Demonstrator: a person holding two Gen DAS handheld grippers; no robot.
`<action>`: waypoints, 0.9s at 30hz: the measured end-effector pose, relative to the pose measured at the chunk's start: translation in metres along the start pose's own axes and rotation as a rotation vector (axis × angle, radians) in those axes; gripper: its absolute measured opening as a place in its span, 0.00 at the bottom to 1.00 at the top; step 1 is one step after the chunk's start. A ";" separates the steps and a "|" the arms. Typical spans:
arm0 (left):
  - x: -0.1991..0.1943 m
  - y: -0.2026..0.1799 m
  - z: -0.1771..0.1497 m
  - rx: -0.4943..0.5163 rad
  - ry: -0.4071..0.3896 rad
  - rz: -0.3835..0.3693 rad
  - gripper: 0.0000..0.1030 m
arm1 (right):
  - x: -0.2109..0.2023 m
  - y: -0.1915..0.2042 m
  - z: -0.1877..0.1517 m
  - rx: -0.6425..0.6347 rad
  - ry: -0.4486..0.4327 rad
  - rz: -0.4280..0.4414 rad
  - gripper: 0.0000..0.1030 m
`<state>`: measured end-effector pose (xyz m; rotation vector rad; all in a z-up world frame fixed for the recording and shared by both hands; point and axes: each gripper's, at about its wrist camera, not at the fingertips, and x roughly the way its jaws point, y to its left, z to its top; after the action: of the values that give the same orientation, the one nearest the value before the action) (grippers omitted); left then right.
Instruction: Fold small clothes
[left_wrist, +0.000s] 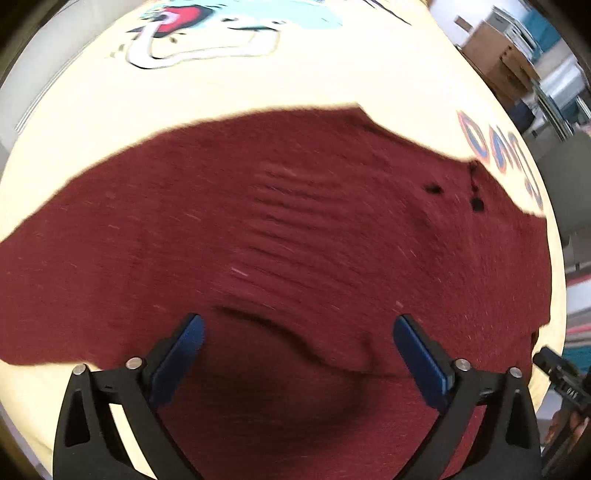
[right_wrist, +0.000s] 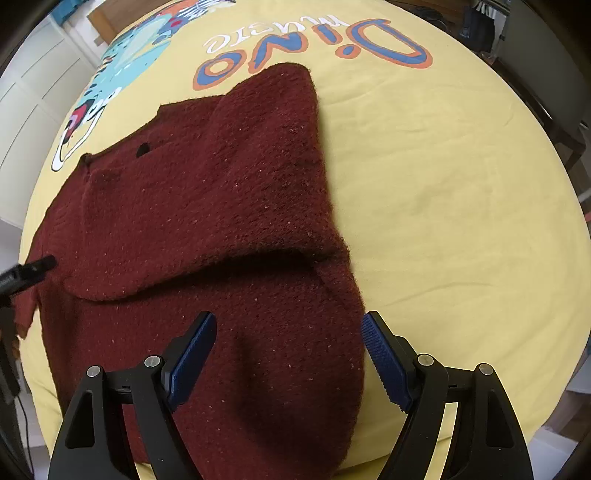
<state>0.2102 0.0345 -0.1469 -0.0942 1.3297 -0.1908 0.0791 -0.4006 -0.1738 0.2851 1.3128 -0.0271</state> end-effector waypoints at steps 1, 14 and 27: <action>-0.002 0.006 0.006 -0.002 -0.004 0.010 0.99 | 0.000 0.000 0.000 0.001 0.000 0.001 0.80; 0.057 -0.020 0.050 0.054 0.108 0.115 0.71 | 0.006 0.003 -0.002 -0.013 0.021 -0.019 0.80; -0.002 -0.003 0.040 0.029 -0.028 -0.045 0.09 | 0.004 -0.020 0.004 0.025 0.016 -0.045 0.80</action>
<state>0.2482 0.0301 -0.1352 -0.1016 1.2970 -0.2461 0.0802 -0.4201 -0.1808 0.2776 1.3353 -0.0796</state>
